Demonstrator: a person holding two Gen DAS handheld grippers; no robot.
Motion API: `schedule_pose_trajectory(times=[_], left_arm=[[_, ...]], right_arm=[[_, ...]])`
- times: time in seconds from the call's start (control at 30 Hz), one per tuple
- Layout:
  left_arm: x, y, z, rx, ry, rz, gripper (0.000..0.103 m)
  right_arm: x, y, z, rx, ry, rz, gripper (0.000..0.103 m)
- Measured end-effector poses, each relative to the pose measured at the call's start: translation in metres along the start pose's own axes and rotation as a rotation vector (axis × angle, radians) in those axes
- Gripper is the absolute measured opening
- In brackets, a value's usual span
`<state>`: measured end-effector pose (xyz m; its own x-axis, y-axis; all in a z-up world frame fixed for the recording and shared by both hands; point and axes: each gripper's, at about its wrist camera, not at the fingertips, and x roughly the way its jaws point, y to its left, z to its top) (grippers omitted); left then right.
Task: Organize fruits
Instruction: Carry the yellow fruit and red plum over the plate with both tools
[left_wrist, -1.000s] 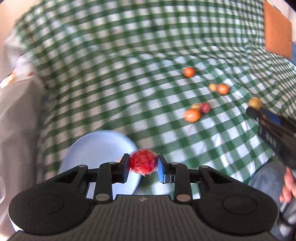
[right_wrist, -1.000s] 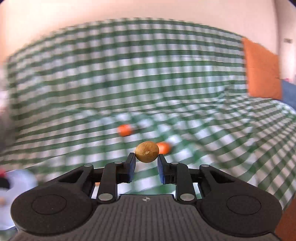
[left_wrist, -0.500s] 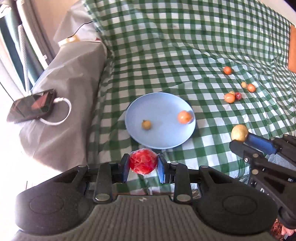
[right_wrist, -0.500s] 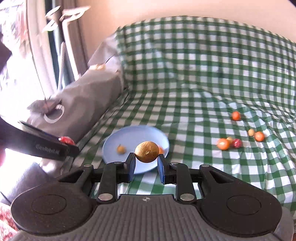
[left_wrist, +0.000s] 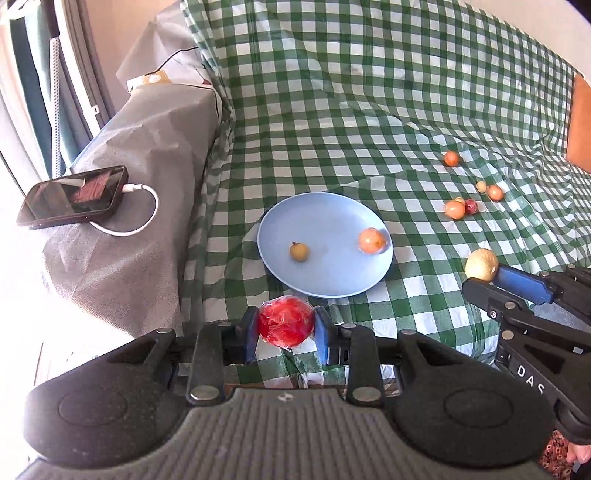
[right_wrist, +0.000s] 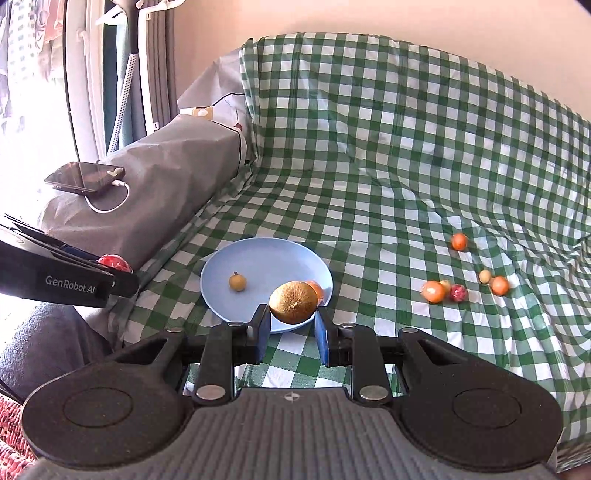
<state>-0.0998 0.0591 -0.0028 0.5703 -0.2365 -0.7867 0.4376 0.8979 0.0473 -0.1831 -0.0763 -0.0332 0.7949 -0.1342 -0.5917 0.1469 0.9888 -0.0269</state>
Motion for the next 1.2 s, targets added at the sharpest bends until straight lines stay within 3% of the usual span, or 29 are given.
schedule_pose_trajectory(times=[0.8,1.2], left_arm=[[0.032,0.004,0.011,-0.010,0.053,0.005,0.034],[0.077,0.000,0.050,0.008,0.048,0.016,0.034]], right_arm=[[0.022,0.000,0.001,-0.020,0.065,-0.005,0.027],[0.057,-0.001,0.008,-0.025,0.101,-0.001,0.027]])
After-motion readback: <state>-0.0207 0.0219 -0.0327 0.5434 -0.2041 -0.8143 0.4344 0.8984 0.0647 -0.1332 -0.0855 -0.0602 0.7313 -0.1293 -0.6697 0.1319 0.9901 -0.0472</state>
